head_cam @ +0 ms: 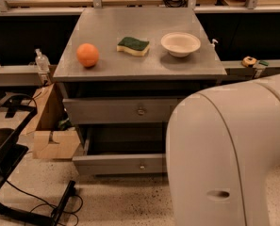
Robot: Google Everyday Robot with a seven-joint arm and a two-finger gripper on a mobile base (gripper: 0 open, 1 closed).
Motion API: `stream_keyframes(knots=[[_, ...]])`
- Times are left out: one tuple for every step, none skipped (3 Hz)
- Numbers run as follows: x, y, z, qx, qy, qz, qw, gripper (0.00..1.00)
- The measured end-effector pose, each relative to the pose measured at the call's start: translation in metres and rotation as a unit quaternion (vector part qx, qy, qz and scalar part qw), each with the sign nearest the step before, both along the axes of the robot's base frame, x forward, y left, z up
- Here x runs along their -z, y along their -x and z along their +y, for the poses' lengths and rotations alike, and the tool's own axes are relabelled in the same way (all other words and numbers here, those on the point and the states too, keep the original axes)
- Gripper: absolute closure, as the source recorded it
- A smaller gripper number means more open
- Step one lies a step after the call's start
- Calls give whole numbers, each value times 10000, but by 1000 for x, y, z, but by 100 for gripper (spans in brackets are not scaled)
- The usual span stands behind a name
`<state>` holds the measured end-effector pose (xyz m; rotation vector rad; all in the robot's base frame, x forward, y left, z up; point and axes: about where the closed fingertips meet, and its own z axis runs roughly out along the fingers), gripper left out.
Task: Open middle drawer
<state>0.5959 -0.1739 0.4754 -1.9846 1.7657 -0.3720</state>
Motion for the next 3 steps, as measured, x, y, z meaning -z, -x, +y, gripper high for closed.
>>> stream_keyframes(knots=[[0, 0, -3, 23, 13, -2, 10000, 0], [15, -1, 0, 103, -33, 223, 9997, 0], [67, -6, 18, 257, -273, 865, 9955, 0]])
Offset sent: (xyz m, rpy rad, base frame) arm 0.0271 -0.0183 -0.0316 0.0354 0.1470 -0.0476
